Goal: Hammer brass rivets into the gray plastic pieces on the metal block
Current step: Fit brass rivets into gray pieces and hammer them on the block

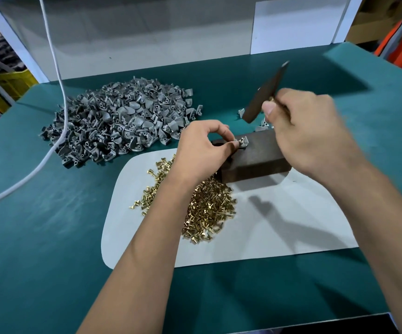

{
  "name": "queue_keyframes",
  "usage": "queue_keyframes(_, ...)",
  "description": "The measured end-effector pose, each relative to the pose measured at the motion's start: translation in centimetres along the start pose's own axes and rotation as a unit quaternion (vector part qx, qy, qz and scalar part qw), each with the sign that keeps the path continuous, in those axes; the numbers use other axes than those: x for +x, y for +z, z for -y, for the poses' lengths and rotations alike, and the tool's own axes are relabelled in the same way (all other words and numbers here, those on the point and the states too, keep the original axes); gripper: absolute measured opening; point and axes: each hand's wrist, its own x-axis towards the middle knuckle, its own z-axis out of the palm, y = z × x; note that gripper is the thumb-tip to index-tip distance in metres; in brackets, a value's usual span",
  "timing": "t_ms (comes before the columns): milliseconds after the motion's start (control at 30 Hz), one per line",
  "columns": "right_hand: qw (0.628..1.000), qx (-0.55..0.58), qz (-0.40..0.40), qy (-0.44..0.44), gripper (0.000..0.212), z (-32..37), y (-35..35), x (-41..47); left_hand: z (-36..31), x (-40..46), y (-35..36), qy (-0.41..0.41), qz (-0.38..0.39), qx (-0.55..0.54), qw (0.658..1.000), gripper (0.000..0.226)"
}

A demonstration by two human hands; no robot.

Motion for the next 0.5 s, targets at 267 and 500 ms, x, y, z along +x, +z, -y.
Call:
queue_keyframes(267, 0.999, -0.002, -0.034, -0.005, 0.033, 0.0, -0.5, 0.3, 0.0, 0.0, 0.0, 0.001, 0.004, -0.003, 1.000, 0.010)
queue_keyframes(500, 0.996, -0.082, 0.042, 0.012, 0.028, -0.1, -0.4, 0.7, -0.1, -0.2, 0.0, -0.004, 0.003, -0.013, 1.000, 0.009)
